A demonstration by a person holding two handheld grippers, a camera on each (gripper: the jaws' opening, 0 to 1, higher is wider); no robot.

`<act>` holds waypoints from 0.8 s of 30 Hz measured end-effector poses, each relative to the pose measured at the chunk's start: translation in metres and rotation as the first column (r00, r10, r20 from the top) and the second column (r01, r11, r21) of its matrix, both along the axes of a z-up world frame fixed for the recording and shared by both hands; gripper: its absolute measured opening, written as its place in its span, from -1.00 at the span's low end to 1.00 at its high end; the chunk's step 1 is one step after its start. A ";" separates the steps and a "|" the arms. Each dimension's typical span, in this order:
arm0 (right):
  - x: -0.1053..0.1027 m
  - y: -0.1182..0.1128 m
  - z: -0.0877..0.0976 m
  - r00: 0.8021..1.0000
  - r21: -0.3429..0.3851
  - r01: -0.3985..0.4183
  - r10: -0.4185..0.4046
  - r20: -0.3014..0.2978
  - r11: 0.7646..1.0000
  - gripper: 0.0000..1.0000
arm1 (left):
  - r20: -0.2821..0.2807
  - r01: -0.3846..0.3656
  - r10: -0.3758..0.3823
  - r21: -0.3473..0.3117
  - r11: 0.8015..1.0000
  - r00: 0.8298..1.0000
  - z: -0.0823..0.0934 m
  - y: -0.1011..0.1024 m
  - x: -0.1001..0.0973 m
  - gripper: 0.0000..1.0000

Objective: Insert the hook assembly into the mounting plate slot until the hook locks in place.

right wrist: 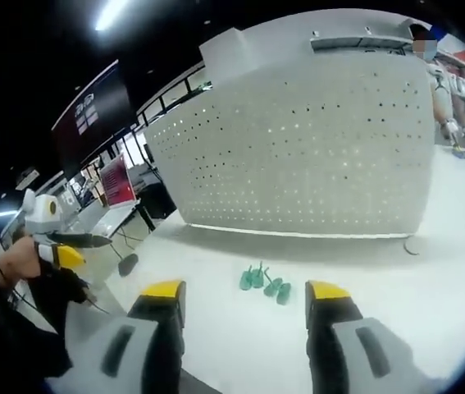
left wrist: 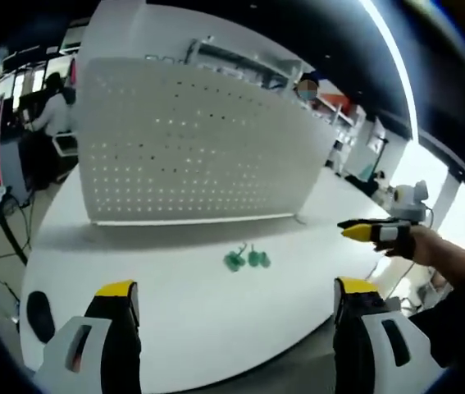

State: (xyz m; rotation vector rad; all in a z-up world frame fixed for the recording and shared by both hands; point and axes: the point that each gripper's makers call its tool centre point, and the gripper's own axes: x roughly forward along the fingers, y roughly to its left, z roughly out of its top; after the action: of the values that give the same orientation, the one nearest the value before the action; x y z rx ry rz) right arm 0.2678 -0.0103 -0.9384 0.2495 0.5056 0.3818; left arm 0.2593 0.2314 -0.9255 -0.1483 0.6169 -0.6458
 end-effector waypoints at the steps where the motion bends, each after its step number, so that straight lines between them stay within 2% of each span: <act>1: 0.003 0.003 0.000 1.000 0.010 -0.003 0.003 0.001 1.000 0.09 | 0.002 -0.016 0.016 -0.037 0.999 1.000 0.003 -0.001 0.003 1.00; 3: 0.011 0.012 -0.005 1.000 0.003 -0.023 0.023 0.006 1.000 0.02 | -0.012 -0.024 0.023 -0.071 0.997 1.000 0.004 0.000 0.005 1.00; 5: 0.018 0.021 -0.013 0.998 -0.009 -0.056 0.056 -0.006 0.998 -0.05 | -0.014 -0.024 0.023 -0.069 0.997 1.000 0.003 0.000 0.005 1.00; 8: 0.027 0.032 -0.023 0.997 0.015 -0.077 0.078 -0.030 0.997 -0.12 | -0.021 -0.022 0.021 -0.060 0.998 1.000 0.001 0.003 0.006 1.00; 13: 0.045 0.045 -0.050 0.992 -0.015 -0.110 0.109 -0.063 0.994 -0.20 | -0.025 -0.024 0.023 -0.037 0.999 0.999 -0.001 0.013 0.008 1.00; 15: 0.053 0.047 -0.057 0.991 -0.036 -0.118 0.116 -0.067 0.992 -0.25 | -0.029 -0.030 0.028 -0.040 0.999 0.999 -0.001 0.015 0.009 1.00; 17: 0.065 0.044 -0.061 0.994 -0.073 -0.106 0.103 -0.044 0.992 -0.32 | -0.032 -0.032 0.031 -0.041 0.999 0.999 -0.002 0.016 0.011 0.99; 21: 0.084 0.046 -0.076 0.991 -0.065 -0.111 0.105 -0.082 0.992 -0.35 | -0.032 -0.046 0.045 -0.044 0.998 0.998 -0.003 0.018 0.018 0.99; 24: 0.094 0.048 -0.092 0.985 -0.111 -0.145 0.133 -0.109 0.983 -0.38 | -0.032 -0.048 0.047 -0.041 0.998 0.998 -0.004 0.018 0.022 0.99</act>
State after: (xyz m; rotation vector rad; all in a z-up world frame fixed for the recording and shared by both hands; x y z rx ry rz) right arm 0.3617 0.0379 -1.0303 0.1190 0.6450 0.4751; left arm 0.2813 0.2498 -0.9291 -0.2117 0.6280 -0.6116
